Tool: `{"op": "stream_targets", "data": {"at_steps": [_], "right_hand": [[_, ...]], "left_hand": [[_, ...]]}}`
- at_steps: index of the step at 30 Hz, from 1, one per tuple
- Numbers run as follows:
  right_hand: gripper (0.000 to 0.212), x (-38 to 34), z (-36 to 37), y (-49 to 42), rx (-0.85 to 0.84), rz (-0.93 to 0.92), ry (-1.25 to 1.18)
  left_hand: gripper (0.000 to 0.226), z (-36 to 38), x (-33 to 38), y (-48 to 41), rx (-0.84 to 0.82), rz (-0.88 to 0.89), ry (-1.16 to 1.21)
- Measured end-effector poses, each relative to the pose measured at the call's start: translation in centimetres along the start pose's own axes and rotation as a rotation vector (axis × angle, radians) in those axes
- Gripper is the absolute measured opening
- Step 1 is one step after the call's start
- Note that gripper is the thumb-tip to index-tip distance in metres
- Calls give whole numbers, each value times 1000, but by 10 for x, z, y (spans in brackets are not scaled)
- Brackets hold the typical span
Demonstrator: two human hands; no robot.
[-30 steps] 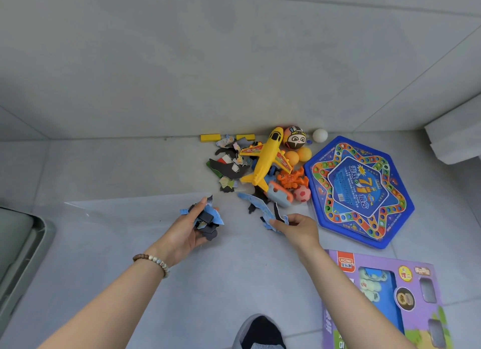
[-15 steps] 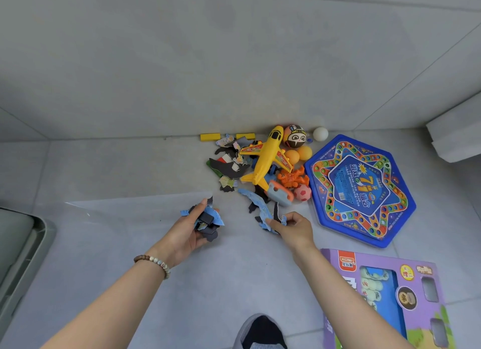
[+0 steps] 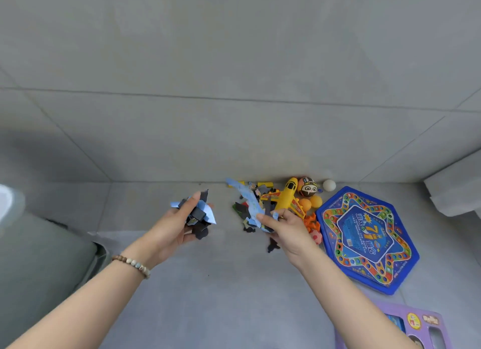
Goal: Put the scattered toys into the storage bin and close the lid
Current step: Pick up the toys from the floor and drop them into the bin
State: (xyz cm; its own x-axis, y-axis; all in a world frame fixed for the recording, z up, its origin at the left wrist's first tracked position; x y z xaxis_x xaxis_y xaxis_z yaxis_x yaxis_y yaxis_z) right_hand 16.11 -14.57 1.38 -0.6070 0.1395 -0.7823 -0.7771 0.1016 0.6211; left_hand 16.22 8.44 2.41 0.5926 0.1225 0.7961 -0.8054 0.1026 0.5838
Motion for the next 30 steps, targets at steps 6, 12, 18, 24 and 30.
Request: {"op": "stream_targets", "data": {"at_steps": [6,12,18,24,30], "right_hand": [[23,-111,141,86,-306,-159,37],[13,-95,307,180,-628,-213,367],[24,0,424,215,-683,-96,563],[51,42,449,205,-526,-179,864],[46,-1,431,205,-592,-609,1190]], "left_hand": [[50,-96,104,119,190,176,-51],[89,-226,117,247,399,236,21],[44,-339,17,307,647,85,148],[80,-379,-57,313,744,-152,368],[46,-380,-52,309,975,-51,83]]}}
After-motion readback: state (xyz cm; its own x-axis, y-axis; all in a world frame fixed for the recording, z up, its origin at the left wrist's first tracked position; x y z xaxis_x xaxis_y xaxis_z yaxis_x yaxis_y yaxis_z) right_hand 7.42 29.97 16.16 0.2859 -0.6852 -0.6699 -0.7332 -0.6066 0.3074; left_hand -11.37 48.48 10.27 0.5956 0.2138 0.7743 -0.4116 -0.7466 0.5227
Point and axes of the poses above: each hand's wrist, its own y-axis away from the middle knuckle, its own z-axis out of the palm, x = y × z, the point moved 4 cm from there along -y, towards the middle knuckle, and after that the axes turned 2 degrees about z, right-handed, at the moved point
